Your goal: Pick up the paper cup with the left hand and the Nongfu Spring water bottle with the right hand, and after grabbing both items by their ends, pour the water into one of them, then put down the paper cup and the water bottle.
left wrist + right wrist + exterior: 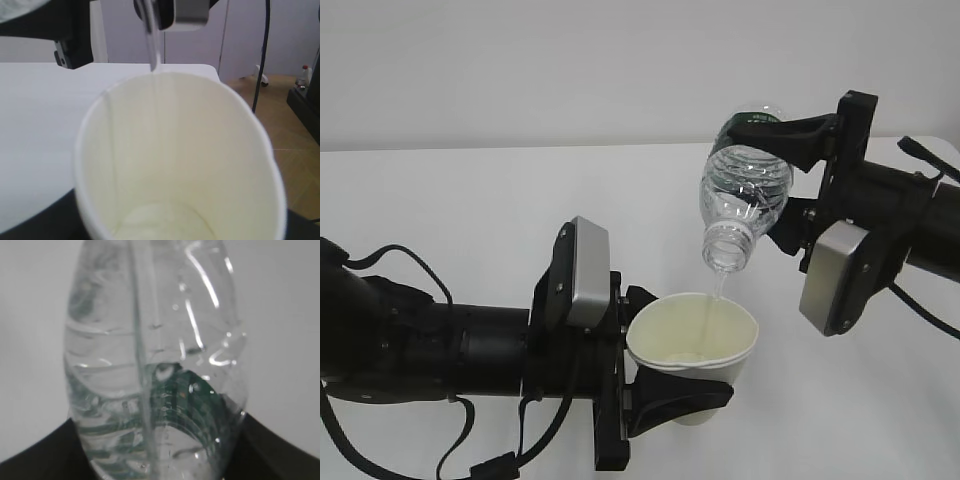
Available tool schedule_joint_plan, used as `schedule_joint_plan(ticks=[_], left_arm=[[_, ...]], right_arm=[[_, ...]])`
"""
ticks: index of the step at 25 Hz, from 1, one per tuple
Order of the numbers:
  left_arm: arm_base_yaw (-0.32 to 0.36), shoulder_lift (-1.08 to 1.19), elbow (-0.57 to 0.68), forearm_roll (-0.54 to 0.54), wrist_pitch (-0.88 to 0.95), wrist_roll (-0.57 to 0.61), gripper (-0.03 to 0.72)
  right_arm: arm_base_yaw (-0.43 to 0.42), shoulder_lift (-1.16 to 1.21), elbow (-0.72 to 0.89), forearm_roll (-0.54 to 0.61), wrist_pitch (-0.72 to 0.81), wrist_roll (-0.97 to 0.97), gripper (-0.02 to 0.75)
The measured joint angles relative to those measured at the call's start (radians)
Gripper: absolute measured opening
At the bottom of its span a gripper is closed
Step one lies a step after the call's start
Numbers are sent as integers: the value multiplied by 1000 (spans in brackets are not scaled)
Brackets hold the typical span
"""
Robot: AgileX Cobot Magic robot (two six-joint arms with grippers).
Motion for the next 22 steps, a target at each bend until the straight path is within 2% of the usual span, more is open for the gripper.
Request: schedule_joint_plan(ticks=[22], left_arm=[[0, 0, 0, 0, 0, 0, 412]], right_arm=[[0, 0, 0, 0, 0, -2, 473]])
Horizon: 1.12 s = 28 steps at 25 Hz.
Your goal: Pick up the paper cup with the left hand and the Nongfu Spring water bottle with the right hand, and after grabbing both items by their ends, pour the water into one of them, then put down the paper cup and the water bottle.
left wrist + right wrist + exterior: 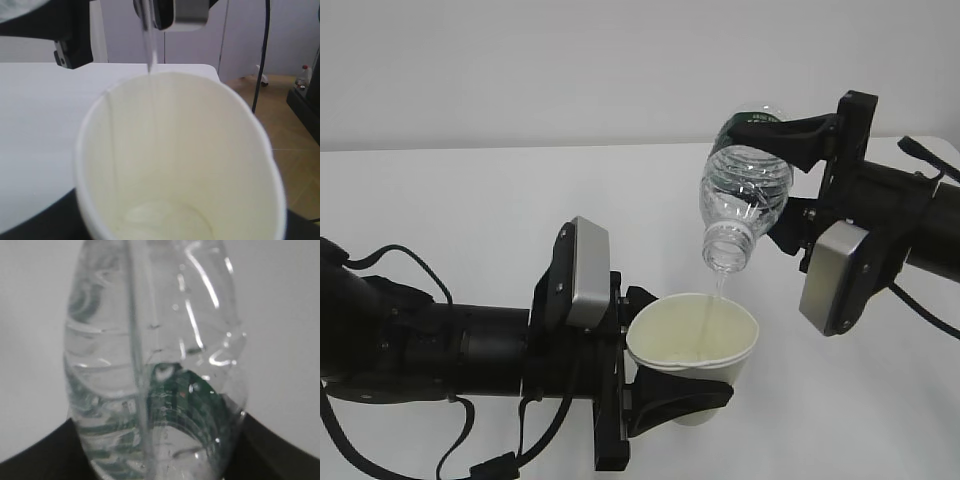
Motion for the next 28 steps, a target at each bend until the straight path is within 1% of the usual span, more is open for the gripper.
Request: schedule_joint_plan(ticks=[28], left_arm=[[0, 0, 0, 0, 0, 0, 410]], right_arm=[[0, 0, 0, 0, 0, -4, 473]])
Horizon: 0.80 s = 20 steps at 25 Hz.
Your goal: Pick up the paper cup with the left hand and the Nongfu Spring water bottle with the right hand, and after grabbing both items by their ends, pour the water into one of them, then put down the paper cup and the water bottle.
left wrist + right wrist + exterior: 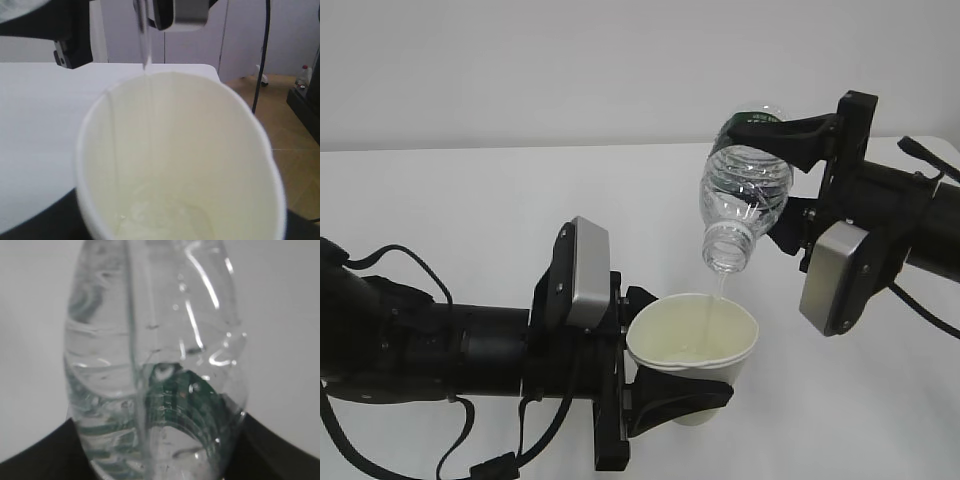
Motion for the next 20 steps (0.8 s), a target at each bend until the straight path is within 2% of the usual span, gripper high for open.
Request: schedule_joint_plan(ticks=[20], left_arm=[[0, 0, 0, 0, 0, 0, 410]], right_arm=[[0, 0, 0, 0, 0, -21, 473]])
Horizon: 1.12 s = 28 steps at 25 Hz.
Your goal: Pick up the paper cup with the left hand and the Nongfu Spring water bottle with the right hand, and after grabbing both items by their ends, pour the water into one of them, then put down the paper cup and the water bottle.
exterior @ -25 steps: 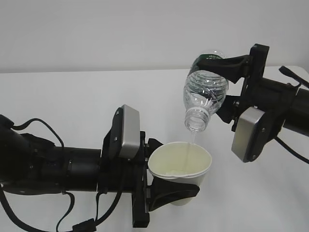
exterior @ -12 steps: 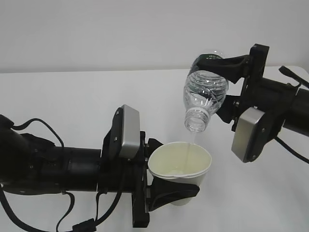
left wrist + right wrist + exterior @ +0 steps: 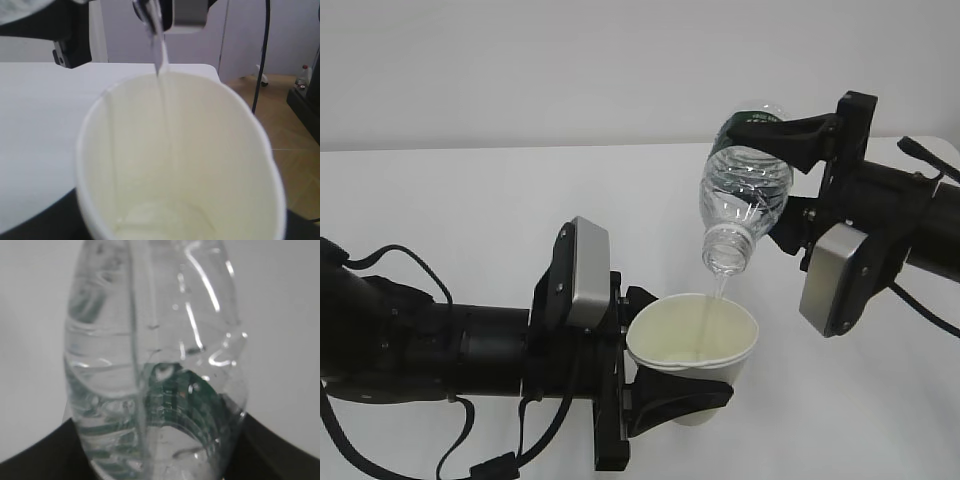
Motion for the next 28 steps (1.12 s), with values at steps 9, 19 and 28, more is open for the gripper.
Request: schedule_joint_plan(ticks=[9, 19, 28], left_arm=[[0, 0, 0, 0, 0, 0, 410], [0, 0, 0, 0, 0, 0, 410], [0, 0, 0, 0, 0, 0, 410]], right_arm=[[0, 0, 0, 0, 0, -2, 473], [0, 0, 0, 0, 0, -19, 473], [0, 0, 0, 0, -2, -22, 473]])
